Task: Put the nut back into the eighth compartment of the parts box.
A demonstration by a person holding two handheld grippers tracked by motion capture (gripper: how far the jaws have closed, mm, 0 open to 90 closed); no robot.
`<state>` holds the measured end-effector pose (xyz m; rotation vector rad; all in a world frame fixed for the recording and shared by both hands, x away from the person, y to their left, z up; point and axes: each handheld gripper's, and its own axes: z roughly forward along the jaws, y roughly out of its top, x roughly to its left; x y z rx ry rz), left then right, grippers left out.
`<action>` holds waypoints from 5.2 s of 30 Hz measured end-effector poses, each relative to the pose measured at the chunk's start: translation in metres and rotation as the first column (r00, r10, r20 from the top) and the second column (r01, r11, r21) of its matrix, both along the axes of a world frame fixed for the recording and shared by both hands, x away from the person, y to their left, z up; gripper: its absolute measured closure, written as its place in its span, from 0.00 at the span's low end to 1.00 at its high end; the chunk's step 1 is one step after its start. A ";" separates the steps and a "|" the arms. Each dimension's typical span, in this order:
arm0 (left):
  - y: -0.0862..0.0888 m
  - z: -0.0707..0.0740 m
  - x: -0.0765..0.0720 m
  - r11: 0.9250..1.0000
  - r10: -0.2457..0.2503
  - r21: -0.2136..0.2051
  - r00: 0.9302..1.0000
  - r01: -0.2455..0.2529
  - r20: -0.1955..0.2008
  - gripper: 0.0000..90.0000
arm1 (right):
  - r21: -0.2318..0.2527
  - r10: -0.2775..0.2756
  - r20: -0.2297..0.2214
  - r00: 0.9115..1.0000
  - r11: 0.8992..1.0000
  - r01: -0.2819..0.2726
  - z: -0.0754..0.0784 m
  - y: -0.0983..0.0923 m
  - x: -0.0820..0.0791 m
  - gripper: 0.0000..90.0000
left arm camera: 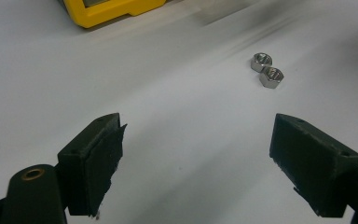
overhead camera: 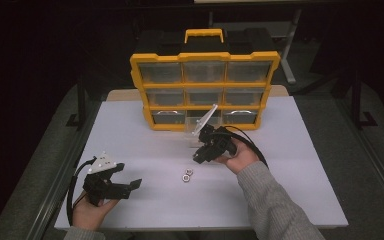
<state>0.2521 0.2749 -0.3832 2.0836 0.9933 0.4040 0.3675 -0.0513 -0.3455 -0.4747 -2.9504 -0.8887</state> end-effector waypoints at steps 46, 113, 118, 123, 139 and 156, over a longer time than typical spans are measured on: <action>0.004 0.003 -0.001 1.000 0.005 0.000 1.000 -0.005 0.005 0.18 | -0.034 -0.216 0.025 0.976 0.976 0.217 0.029 -0.030 0.081 0.77; 0.006 0.002 0.000 1.000 0.002 0.005 1.000 -0.002 0.012 0.19 | 0.039 -0.003 -0.030 1.000 0.999 0.004 -0.026 0.000 -0.007 0.72; 0.005 0.002 -0.001 1.000 0.002 0.006 1.000 -0.002 0.010 0.19 | 0.036 0.016 -0.022 1.000 0.999 -0.016 -0.038 0.006 -0.015 0.71; 0.005 0.003 -0.001 1.000 0.001 0.009 1.000 -0.002 0.008 0.19 | 0.023 0.021 -0.038 0.999 1.000 -0.020 -0.050 0.013 -0.021 0.69; 0.005 0.002 -0.002 1.000 0.015 -0.010 1.000 -0.015 0.008 0.19 | -0.084 0.014 -0.045 0.999 0.996 -0.018 -0.075 0.035 -0.031 0.68; 0.006 0.003 -0.001 1.000 0.012 -0.004 1.000 -0.012 0.012 0.18 | -0.113 0.039 -0.022 0.999 0.993 -0.041 -0.078 0.052 -0.033 0.68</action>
